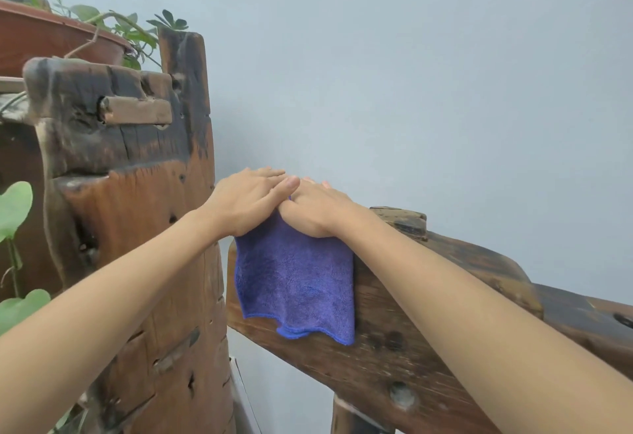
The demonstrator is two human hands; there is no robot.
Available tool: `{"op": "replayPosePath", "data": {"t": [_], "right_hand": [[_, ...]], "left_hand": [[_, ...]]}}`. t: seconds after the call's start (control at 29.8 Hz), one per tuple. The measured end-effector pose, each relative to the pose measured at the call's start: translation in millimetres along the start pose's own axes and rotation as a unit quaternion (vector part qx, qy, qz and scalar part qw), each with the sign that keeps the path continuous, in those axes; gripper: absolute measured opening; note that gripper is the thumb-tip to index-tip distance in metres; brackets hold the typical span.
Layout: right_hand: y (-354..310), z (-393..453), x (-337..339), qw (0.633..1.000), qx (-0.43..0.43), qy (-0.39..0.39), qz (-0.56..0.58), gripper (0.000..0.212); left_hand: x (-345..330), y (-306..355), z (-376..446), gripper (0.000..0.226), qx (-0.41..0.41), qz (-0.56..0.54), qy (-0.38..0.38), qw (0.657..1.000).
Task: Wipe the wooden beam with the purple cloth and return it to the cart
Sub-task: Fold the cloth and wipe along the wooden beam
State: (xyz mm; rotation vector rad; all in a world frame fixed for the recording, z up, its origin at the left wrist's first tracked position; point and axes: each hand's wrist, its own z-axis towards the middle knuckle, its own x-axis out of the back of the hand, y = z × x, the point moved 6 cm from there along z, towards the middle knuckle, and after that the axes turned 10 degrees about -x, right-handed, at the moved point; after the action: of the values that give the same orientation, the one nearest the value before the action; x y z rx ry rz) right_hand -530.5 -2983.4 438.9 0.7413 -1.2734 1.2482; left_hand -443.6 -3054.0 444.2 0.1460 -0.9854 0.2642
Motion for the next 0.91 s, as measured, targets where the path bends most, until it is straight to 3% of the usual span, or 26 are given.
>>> {"op": "replayPosePath", "data": {"t": [0.13, 0.23, 0.3, 0.37, 0.54, 0.91], "right_hand": [[12.2, -21.7, 1.3, 1.0, 0.001, 0.013, -0.022, 0.075], [25.7, -41.3, 5.4, 0.999, 0.006, 0.015, -0.051, 0.118], [34.4, -52.3, 5.6, 0.996, 0.012, 0.011, -0.088, 0.135], [42.4, -59.9, 6.8, 0.994, 0.01, 0.023, -0.11, 0.138], [59.4, -80.1, 12.1, 0.99, 0.008, 0.049, -0.135, 0.142], [107.3, -127.7, 17.3, 0.989, -0.059, 0.073, -0.115, 0.163]], "left_hand": [[-3.2, 23.1, -1.6, 0.1, -0.052, 0.068, -0.04, 0.996], [-2.2, 42.0, 0.3, 0.111, -0.091, 0.083, -0.087, 0.989], [-4.9, 51.1, 0.3, 0.122, -0.109, 0.089, -0.137, 0.981], [-7.4, 60.4, 0.9, 0.136, -0.119, 0.105, -0.171, 0.972], [-17.5, 87.1, 4.2, 0.159, -0.131, 0.127, -0.153, 0.971], [-41.0, 144.1, 25.3, 0.171, -0.153, 0.086, -0.191, 0.966]]}}
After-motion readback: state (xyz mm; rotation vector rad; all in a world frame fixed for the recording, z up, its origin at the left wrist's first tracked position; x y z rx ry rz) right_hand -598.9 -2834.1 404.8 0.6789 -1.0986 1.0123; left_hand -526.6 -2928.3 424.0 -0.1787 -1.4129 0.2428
